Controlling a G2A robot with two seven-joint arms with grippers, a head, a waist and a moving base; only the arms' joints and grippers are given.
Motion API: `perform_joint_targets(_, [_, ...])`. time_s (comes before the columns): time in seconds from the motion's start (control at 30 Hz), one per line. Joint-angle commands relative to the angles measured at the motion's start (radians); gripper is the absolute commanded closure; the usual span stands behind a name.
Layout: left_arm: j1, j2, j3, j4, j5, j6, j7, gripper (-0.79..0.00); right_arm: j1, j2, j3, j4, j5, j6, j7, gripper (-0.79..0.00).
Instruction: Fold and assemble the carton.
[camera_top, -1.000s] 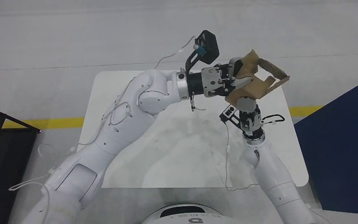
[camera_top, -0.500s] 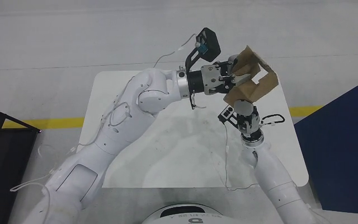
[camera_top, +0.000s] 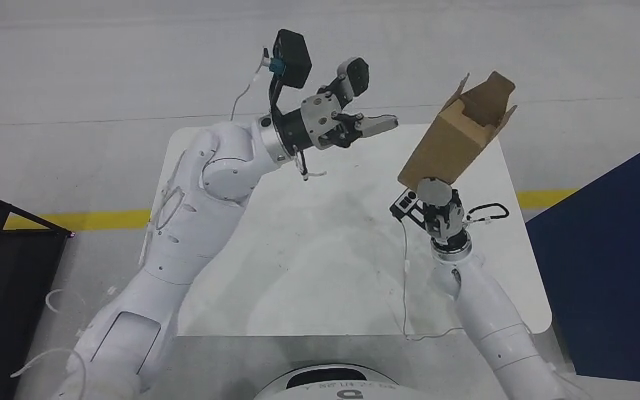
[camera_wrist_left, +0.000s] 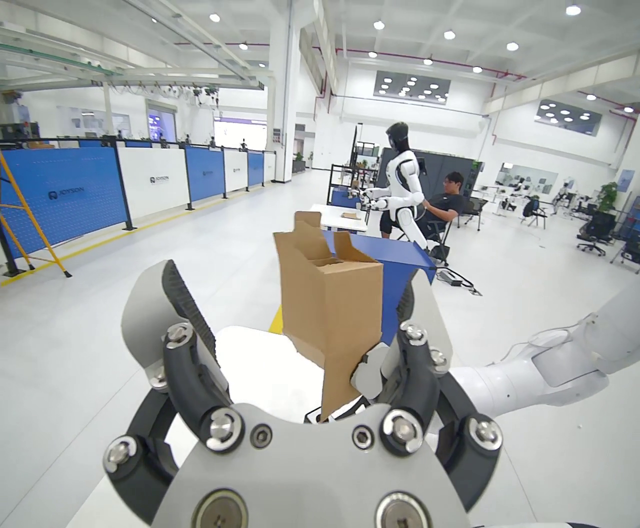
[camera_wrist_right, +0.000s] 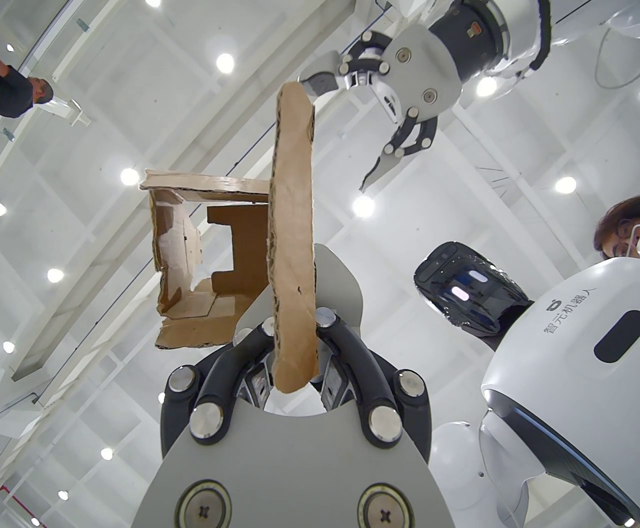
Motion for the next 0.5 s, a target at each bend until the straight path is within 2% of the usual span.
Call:
perform_joint_targets(0.0, [0.024, 0.005, -0.025, -0.012, 0.002, -0.001, 0.007, -0.785, 0.0, 0.0, 0.001, -0.005, -0.002, -0.008, -0.013, 0.0])
perform_joint_targets(0.2, [0.054, 0.014, -0.057, -0.016, 0.048, 0.014, 0.018, -0.785, -0.01, -0.001, -0.008, -0.05, -0.072, -0.018, -0.051, 0.0])
perform_joint_targets(0.47, [0.047, 0.024, -0.089, -0.037, 0.229, 0.053, 0.029, -0.785, -0.012, 0.001, -0.036, -0.045, -0.229, -0.024, -0.042, 0.0])
